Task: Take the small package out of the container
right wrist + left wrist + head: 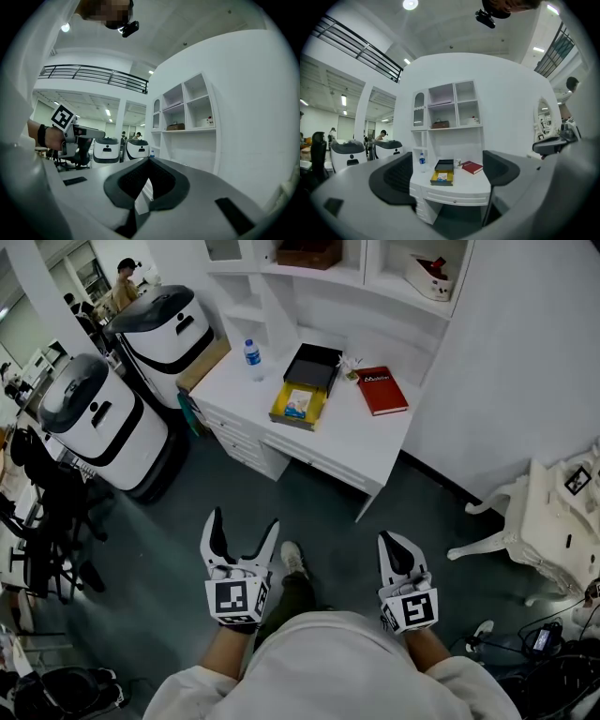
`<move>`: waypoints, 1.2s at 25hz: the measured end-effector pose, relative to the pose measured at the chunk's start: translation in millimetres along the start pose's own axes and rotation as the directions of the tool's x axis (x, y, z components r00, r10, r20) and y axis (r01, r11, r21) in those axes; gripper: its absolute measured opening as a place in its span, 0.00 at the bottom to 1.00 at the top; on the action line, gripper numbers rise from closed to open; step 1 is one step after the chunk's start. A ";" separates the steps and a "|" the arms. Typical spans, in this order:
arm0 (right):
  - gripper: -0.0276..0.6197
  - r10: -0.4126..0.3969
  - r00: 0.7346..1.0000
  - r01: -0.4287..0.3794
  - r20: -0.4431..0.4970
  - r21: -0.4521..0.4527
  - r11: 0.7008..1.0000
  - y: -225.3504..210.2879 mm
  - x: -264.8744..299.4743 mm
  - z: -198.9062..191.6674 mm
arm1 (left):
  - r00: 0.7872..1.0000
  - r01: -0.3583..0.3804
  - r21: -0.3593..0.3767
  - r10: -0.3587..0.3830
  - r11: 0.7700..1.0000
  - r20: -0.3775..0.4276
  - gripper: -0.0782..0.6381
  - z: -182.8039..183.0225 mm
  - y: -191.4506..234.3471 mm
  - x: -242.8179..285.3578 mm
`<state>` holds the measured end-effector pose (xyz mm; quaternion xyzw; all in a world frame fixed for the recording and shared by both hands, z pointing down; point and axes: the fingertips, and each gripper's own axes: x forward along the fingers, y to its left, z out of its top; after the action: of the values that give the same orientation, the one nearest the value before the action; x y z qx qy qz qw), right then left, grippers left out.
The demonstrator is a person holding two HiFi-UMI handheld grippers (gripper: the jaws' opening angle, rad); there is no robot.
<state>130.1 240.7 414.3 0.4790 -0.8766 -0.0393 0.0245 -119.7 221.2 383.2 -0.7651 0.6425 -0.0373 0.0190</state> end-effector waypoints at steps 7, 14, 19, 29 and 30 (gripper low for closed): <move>0.08 -0.005 1.000 0.004 -0.028 -0.015 1.000 -15.3 77.3 -2.7 | 1.000 0.015 -0.019 -0.015 1.000 -0.013 0.75 -7.7 39.3 72.3; 0.08 -0.022 0.999 0.021 -0.038 -0.032 0.999 -25.9 171.7 16.8 | 0.998 0.056 -0.043 -0.058 0.997 -0.033 0.75 -6.4 85.4 151.3; 0.08 -0.038 0.998 0.036 -0.049 -0.035 0.999 -27.3 237.3 19.0 | 0.994 0.101 -0.050 -0.103 0.994 -0.046 0.75 -10.8 113.2 204.8; 0.08 -0.077 0.994 0.076 -0.072 -0.019 0.997 -45.7 309.4 12.7 | 0.980 0.153 -0.065 -0.160 0.986 -0.117 0.75 -37.8 137.2 293.1; 0.08 -0.079 0.994 0.078 -0.075 -0.017 0.997 -49.9 314.4 11.4 | 0.978 0.156 -0.068 -0.164 0.985 -0.128 0.75 -41.9 136.8 301.3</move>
<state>1.3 -50.2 400.0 0.5139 -0.8553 -0.0284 0.0598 -205.7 -98.5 424.3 -0.8103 0.5796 -0.0710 -0.0488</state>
